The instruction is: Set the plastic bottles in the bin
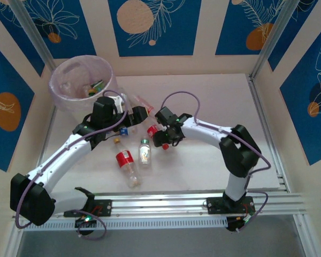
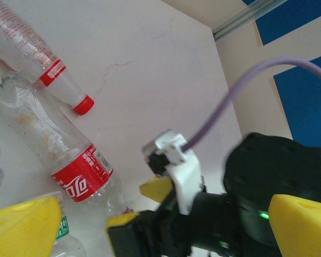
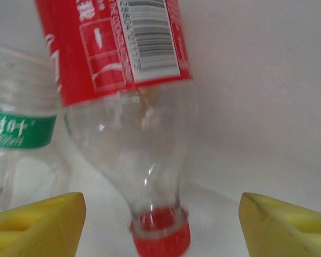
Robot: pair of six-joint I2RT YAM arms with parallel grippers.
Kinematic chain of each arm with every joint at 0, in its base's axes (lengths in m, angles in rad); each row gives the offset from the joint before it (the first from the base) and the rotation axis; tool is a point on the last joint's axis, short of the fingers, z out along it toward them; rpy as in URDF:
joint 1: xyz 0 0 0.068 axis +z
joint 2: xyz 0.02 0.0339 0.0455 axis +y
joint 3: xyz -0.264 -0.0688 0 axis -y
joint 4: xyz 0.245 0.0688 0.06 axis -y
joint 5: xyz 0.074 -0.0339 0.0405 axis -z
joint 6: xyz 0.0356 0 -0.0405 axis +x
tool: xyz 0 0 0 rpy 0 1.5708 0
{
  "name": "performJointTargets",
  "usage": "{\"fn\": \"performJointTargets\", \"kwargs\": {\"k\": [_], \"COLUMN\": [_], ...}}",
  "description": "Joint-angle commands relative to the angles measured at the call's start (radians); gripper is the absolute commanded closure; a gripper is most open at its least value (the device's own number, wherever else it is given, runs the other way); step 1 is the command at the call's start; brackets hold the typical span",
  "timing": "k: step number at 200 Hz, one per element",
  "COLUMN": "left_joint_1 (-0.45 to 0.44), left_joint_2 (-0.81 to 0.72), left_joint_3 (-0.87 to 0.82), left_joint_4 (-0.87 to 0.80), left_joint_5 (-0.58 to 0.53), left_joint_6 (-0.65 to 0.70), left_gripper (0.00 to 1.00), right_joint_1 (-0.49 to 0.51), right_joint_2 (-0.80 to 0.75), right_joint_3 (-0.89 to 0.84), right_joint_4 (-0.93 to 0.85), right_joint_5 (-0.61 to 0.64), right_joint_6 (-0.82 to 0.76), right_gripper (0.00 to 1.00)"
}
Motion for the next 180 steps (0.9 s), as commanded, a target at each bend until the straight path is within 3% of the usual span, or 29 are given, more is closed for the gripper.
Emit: {"fn": "performJointTargets", "kwargs": {"k": [1,36,75,180], "left_joint_1": [-0.011,-0.011,-0.011,-0.011], "left_joint_2": [-0.043,-0.053,-0.053,-0.028], "left_joint_3": [0.013,0.008,-0.005,-0.014], "left_joint_4": [-0.007,-0.013,-0.005,0.024], "left_joint_5": [-0.014,-0.023,-0.023,-0.012], "left_joint_6": [0.005,0.011,0.010,-0.003], "left_gripper": [0.01,0.01,0.01,0.01], "right_joint_1": [-0.006,-0.009,-0.017,-0.017], "right_joint_2": [0.065,0.158,0.195,0.038], "right_joint_3": [0.060,0.104,0.119,0.077], "right_joint_4": [0.051,0.087,0.104,0.072], "right_joint_5": [-0.027,-0.037,-0.042,-0.025], "right_joint_6": [-0.022,-0.034,-0.052,-0.117], "right_gripper": [0.24,0.26,0.36,0.53]}}
